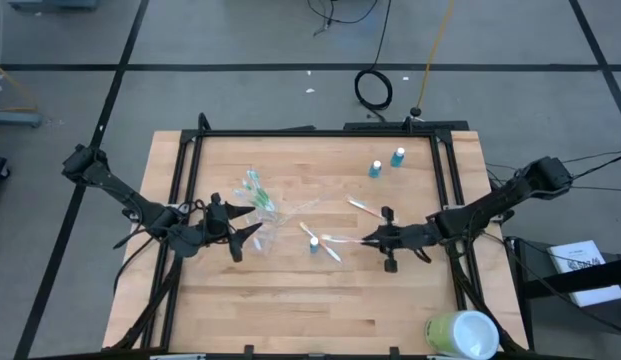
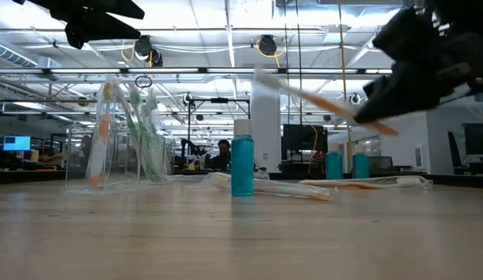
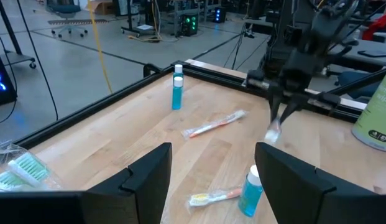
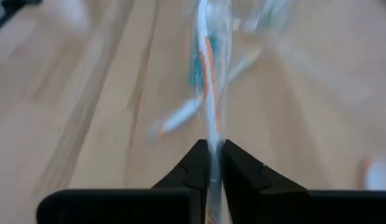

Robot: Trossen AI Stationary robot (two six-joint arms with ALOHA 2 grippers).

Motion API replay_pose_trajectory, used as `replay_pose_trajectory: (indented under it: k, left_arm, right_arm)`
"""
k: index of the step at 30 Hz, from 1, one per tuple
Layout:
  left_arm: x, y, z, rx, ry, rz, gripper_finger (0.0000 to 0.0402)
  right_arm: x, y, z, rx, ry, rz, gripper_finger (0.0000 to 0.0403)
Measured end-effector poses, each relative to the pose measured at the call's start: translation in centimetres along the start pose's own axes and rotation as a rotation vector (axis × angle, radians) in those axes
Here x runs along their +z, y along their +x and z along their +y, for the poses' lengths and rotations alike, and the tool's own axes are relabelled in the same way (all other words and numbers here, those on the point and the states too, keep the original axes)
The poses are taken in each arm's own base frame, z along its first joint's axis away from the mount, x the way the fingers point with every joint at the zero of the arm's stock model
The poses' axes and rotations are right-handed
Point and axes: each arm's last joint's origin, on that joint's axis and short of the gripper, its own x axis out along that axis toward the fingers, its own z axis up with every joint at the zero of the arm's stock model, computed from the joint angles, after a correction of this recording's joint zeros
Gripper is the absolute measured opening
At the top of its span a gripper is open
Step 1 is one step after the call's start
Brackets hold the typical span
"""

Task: Pick & Place toothbrushing station
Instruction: Put the orange toothbrush into the bottom section of the transparent organizer

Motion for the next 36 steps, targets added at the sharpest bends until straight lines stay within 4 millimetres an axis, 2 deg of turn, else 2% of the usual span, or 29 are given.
replay_pose_trajectory:
  k: [6,13,18,21,25,31,36]
  left_arm:
    - [0.1,0.0,0.0,0.004,-0.005,-0.006,0.0237]
    - [0.6,0.3,-0.3,-0.010,-0.021,-0.044,0.0237]
    - [0.6,2.0,-1.6,-0.156,0.026,-0.063,0.0237]
    - [0.5,3.6,-2.5,-0.224,0.074,-0.119,0.0237]
    - [0.6,5.1,-3.2,-0.262,0.119,-0.228,0.0237]
    - [0.3,7.6,-3.2,-0.329,0.108,-0.318,0.0237]
    - [-0.3,9.3,-2.7,-0.365,0.097,-0.328,0.0237]
  right_arm:
    - [2.5,-0.6,-0.1,-0.061,-0.114,-0.238,0.0027]
    - [4.6,-1.1,-0.7,-0.098,-0.131,-0.442,0.0024]
    - [5.0,-1.0,-1.1,-0.054,-0.089,-0.478,0.0026]
    - [5.1,-1.0,-1.1,0.023,-0.066,-0.491,0.0022]
    - [5.1,-1.1,-1.0,0.045,-0.047,-0.497,0.0022]
    - [5.1,-0.8,-1.0,0.047,-0.043,-0.493,0.0023]
    - [4.8,-0.3,-0.9,0.052,-0.047,-0.486,0.0022]
